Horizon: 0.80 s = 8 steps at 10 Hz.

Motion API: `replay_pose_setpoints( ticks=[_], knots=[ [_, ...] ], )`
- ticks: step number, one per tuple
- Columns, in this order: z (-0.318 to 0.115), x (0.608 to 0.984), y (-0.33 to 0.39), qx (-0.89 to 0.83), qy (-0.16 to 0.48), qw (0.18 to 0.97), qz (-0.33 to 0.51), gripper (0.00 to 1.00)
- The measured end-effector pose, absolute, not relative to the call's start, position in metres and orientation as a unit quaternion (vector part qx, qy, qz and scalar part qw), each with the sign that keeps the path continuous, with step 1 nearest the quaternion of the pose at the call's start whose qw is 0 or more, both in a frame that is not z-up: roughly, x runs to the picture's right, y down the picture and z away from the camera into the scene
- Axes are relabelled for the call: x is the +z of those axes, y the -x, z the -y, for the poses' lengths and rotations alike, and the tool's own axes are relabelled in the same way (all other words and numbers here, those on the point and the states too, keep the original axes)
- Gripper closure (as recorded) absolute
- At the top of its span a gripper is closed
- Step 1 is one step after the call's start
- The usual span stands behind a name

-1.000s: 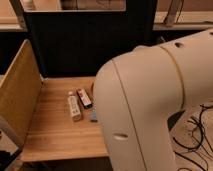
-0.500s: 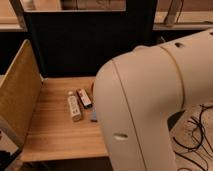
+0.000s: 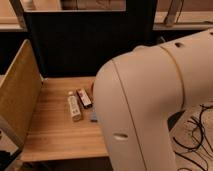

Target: Drag the ceramic bowl in a circle

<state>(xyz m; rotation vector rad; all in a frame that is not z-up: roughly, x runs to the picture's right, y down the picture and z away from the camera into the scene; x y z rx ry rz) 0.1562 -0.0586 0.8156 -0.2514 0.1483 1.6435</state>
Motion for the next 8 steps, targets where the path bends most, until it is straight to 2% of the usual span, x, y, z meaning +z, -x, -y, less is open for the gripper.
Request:
replay_pose_setpoints(
  ticks=[5,8],
  knots=[
    [0.066,0.815,-0.157,0.721,0.102,0.683,-0.061,0.2],
    [0.121,0.824,-0.13,0.677,0.051,0.734,-0.027,0.2]
  ],
)
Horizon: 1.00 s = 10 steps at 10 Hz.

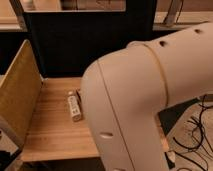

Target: Drag the ceramic bowl in a circle

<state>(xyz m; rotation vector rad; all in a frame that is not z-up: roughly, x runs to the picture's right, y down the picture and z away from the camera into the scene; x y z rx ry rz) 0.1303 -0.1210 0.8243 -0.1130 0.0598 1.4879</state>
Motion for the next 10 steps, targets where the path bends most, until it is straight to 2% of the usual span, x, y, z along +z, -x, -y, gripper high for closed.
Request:
replay_pose_setpoints(
  ticks=[2,4,7,10],
  knots=[
    [0.132,0.841,-0.105,0.66,0.046,0.749,-0.023,0.2],
    [0.122,0.864,-0.095,0.653,0.052,0.755,-0.042,0.2],
    [0.096,0.893,-0.119,0.661,0.055,0.741,-0.104,0.2],
    [0.089,0.898,-0.128,0.663,0.054,0.736,-0.125,0.2]
  ],
)
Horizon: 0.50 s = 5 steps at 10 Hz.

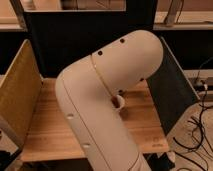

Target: Drag the ceramic bowl in a circle

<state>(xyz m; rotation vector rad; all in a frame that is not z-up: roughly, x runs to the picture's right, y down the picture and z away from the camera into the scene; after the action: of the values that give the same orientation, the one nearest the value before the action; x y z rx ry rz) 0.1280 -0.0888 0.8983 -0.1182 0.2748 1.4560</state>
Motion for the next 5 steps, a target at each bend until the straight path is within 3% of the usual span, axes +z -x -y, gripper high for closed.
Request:
replay_pose_setpoints(
  ticks=[5],
  knots=[
    [0.089,0.895,-0.104,0.646,0.07,0.753,-0.097,0.2]
  ],
)
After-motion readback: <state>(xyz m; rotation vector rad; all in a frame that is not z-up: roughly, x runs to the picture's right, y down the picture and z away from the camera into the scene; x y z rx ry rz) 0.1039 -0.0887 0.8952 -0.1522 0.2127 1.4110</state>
